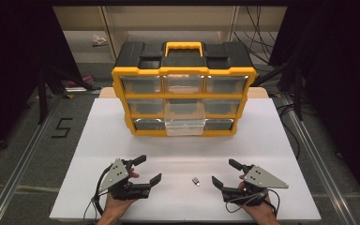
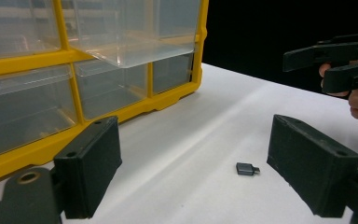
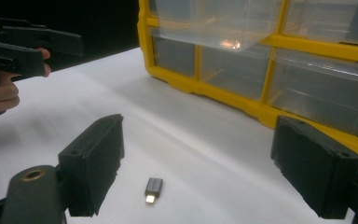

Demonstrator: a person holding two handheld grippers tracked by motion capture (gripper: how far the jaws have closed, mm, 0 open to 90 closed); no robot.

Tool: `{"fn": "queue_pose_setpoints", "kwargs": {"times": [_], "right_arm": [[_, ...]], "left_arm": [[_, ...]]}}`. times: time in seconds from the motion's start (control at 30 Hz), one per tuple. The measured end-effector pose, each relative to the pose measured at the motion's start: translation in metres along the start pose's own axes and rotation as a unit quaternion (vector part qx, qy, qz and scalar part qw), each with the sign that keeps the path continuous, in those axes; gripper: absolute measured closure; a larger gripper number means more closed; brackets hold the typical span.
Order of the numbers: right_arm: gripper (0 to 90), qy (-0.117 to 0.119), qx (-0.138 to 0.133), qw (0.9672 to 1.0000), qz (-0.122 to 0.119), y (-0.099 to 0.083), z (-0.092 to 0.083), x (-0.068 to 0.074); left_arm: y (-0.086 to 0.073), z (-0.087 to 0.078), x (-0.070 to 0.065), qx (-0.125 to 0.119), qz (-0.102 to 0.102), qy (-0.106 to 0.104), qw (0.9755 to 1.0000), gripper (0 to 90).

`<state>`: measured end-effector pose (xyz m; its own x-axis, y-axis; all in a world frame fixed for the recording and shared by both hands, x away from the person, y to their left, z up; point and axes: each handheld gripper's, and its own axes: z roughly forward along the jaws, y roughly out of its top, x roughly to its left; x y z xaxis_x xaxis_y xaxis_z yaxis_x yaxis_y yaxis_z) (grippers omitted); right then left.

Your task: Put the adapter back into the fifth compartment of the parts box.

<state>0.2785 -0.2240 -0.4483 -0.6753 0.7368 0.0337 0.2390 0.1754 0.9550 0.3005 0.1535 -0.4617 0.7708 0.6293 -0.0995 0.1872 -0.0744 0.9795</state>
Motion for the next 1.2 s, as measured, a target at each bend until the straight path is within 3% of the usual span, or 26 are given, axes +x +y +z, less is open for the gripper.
{"fn": "queue_pose_setpoints", "kwargs": {"times": [0.33, 0.6, 0.67, 0.83, 0.87, 0.97, 1.03, 1.2], "right_arm": [[19.4, -0.005, 0.011, 0.9997, -0.019, 0.001, 0.004, 0.003], [22.1, -0.001, 0.041, 0.9984, -0.040, 0.000, 0.011, 0.005], [22.3, 0.011, 0.066, 0.9967, -0.046, 0.001, 0.014, 0.006], [22.2, 0.023, 0.096, 0.9939, -0.048, 0.001, 0.019, 0.008], [22.3, 0.026, 0.109, 0.9922, -0.055, 0.001, 0.022, 0.009], [22.4, 0.029, 0.121, 0.9906, -0.056, 0.002, 0.024, 0.010], [22.6, 0.031, 0.141, 0.9874, -0.065, 0.003, 0.029, 0.011], [22.8, 0.031, 0.161, 0.9835, -0.077, 0.004, 0.034, 0.013]], "left_arm": [[0.000, 0.000, -0.001, 0.003, 0.004, -0.001, 1.0000, 16.8], [0.000, 0.001, -0.002, 0.003, 0.012, -0.003, 0.9999, 16.7], [0.000, 0.001, -0.002, 0.002, 0.012, -0.004, 0.9999, 16.7], [0.000, 0.000, -0.003, 0.001, 0.013, -0.005, 0.9999, 16.8], [0.000, 0.000, -0.003, 0.002, 0.015, -0.005, 0.9999, 16.9], [0.000, 0.000, -0.003, -0.002, 0.017, -0.004, 0.9998, 17.1], [0.000, 0.000, -0.003, -0.001, 0.015, -0.005, 0.9999, 17.1], [0.000, 0.000, -0.003, -0.004, 0.017, -0.004, 0.9998, 17.1]]}}
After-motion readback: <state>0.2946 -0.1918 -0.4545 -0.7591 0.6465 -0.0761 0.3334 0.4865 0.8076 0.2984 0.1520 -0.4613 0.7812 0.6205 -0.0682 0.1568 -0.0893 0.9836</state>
